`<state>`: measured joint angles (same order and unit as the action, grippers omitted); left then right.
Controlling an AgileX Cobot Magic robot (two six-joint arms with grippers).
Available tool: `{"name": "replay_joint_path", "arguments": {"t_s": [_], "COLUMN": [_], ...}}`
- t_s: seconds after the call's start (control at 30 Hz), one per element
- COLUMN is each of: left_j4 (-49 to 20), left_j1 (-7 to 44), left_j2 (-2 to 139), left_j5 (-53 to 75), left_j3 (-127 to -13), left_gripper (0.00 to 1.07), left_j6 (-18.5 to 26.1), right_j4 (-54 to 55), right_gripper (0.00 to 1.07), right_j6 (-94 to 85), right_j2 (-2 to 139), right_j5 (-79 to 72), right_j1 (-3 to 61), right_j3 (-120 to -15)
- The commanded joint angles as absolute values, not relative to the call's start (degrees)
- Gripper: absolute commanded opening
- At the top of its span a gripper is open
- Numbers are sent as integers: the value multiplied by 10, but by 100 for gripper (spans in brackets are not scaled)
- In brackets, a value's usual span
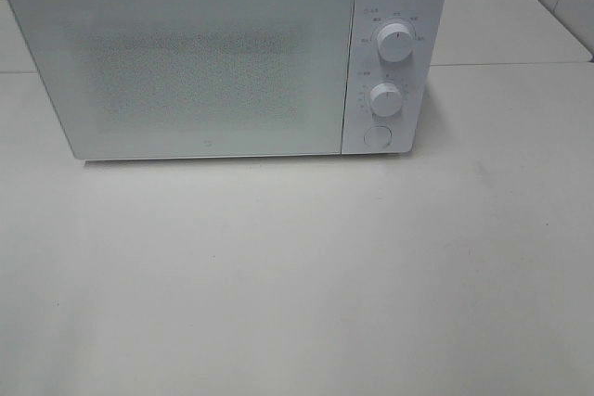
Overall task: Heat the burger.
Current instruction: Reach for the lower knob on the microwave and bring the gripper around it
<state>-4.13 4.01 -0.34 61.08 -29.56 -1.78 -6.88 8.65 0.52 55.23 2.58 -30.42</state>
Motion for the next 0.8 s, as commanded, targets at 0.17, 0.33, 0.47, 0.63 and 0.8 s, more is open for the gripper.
{"name": "replay_joint_path", "arguments": {"t_s": [0.17,0.33,0.47,0.63,0.8], "left_j4": [-42,-42,-42,-42,-42], "left_j1": [36,36,36,36,36], "left_j2": [-15,-15,-15,-15,-15], "left_j5": [612,612,612,612,612], "left_j3": [-295,-295,-295,-295,-295], "left_gripper": [100,100,100,100,100], "left_j6": [-18,-18,-18,-18,-18], "right_j4": [-70,-70,-71,-72,-72], "right_gripper": [75,75,75,75,75], "right_j6": [84,84,84,84,84], "right_j2": [46,69,104,136,167], "right_j5": [495,446,378,310,236], "right_j1": [25,25,25,25,25], "right_j3": [-316,-316,-311,-291,-269]}}
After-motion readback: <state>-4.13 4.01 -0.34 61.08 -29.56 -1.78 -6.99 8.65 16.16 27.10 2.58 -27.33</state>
